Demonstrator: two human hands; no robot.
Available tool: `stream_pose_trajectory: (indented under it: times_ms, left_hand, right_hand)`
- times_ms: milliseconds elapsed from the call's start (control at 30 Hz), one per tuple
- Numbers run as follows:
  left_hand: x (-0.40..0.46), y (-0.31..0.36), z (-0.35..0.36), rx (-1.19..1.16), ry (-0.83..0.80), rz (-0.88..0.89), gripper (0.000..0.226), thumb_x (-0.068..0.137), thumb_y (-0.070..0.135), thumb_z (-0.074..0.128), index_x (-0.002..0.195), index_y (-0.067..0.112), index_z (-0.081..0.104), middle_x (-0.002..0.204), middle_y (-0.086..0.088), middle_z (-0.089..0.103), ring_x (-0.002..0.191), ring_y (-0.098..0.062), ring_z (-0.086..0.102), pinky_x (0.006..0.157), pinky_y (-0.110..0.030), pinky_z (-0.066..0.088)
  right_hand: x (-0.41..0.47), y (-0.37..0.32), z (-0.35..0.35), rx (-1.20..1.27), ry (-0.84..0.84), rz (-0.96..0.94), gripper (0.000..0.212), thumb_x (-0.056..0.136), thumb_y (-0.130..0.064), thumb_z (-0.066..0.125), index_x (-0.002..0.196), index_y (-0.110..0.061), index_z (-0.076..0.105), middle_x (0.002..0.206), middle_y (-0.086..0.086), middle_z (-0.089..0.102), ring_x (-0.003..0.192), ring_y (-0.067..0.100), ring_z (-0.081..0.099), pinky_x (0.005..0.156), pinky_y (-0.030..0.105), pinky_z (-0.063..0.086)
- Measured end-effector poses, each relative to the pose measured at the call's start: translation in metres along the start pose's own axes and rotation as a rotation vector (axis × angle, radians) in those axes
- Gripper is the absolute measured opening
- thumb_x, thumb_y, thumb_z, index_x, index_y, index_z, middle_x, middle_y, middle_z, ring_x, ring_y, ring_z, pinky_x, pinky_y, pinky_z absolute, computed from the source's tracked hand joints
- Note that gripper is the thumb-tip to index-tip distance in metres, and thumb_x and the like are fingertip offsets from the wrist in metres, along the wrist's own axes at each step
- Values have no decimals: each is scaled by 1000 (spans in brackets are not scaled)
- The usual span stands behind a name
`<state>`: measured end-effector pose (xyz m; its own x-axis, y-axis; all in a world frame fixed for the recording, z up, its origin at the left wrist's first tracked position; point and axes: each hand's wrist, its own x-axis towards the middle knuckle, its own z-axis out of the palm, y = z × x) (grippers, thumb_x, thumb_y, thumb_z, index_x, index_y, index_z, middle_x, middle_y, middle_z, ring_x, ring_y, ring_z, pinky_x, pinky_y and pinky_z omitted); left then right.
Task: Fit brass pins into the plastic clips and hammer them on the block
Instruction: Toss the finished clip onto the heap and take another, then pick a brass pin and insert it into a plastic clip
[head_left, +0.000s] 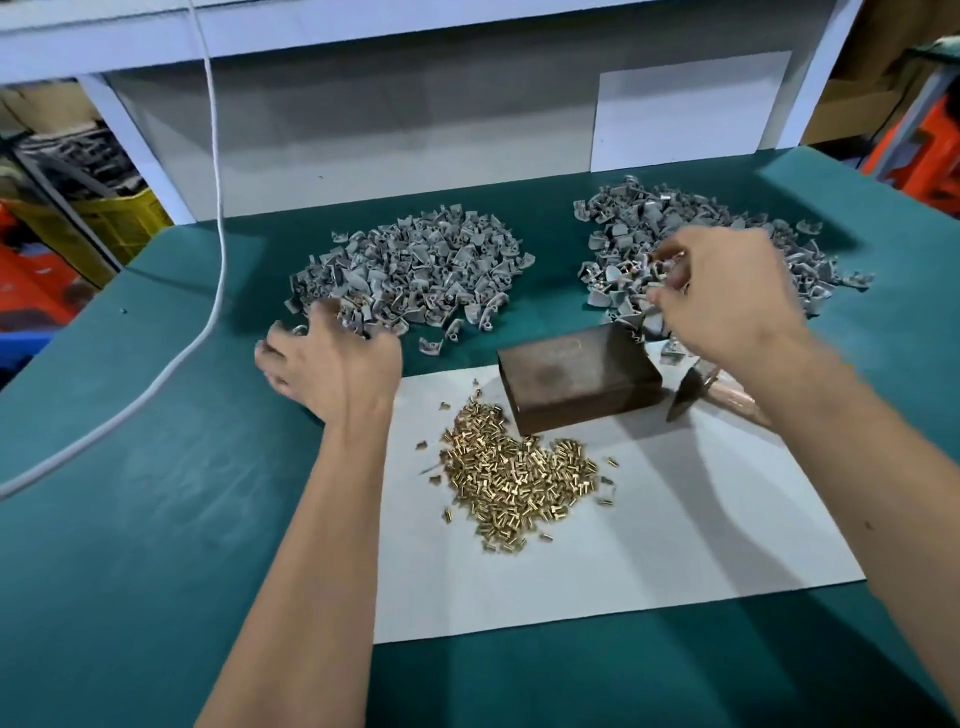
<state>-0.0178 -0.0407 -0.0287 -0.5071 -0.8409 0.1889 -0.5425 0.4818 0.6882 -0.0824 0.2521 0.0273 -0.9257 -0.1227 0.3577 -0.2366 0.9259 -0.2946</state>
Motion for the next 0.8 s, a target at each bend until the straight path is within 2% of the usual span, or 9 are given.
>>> stream_pose_trajectory:
  times_ms: [67,133,233,300,400,467,567,667,800]
  left_hand:
    - [7,-7,-1,60,-87,-56,47,86,33,63,132,21,59,150,-26,38,145,-45,24,120,-54,23]
    - [10,-12,1,117,-153,-25,41,88,30,58,126,15,61,139,-26,49,136,-45,35,116,-48,30]
    - [4,-11,3,127,-178,192,29,85,19,59,110,10,70,111,-21,68,114,-40,53,104,-41,38]
    - [1,-6,3,66,-190,306,27,81,9,62,105,10,75,99,-18,74,103,-39,61,100,-40,46]
    - [-4,-1,6,6,-254,382,32,80,2,65,106,13,80,102,-14,77,102,-36,67,92,-36,53]
    - [-5,-1,9,-66,-291,380,24,82,5,72,103,14,81,102,-9,78,99,-30,69,90,-33,53]
    - [-7,1,13,-222,-318,354,16,79,12,83,94,18,83,92,2,77,86,-17,70,85,-27,55]
    - [-10,2,16,-320,-330,371,12,78,17,86,89,18,82,84,9,72,81,-12,68,79,-23,54]
    - [-11,2,18,-366,-283,458,13,81,19,85,94,21,83,93,11,69,92,-7,63,84,-12,45]
  right_hand:
    - [-2,-10,-4,101,-9,-53,28,89,-24,77,116,-21,72,87,-1,74,86,22,70,90,41,59]
    - [-12,-31,-8,209,-121,-233,17,88,-22,79,105,-22,75,81,-9,70,75,7,67,86,32,59]
    - [-37,-72,-8,242,-391,-553,8,87,-25,79,94,-29,76,81,-21,68,73,-7,63,76,14,53]
    - [-51,-94,-2,244,-529,-672,9,88,-25,78,95,-29,77,83,-19,69,73,-6,63,71,10,48]
    - [-67,-117,10,191,-673,-787,14,84,-26,80,97,-30,77,88,-16,70,78,1,63,75,22,53]
    - [-73,-124,16,165,-723,-838,15,81,-30,81,95,-29,76,88,-14,69,83,5,61,78,30,54]
    - [-79,-130,24,158,-741,-841,18,78,-36,82,92,-33,73,83,-16,60,85,10,60,76,34,53]
    - [-82,-135,29,167,-771,-843,14,77,-28,82,86,-31,72,81,-13,61,83,12,62,75,38,54]
    - [-81,-132,33,182,-793,-832,10,81,-20,80,82,-28,74,77,-13,62,77,9,61,73,38,55]
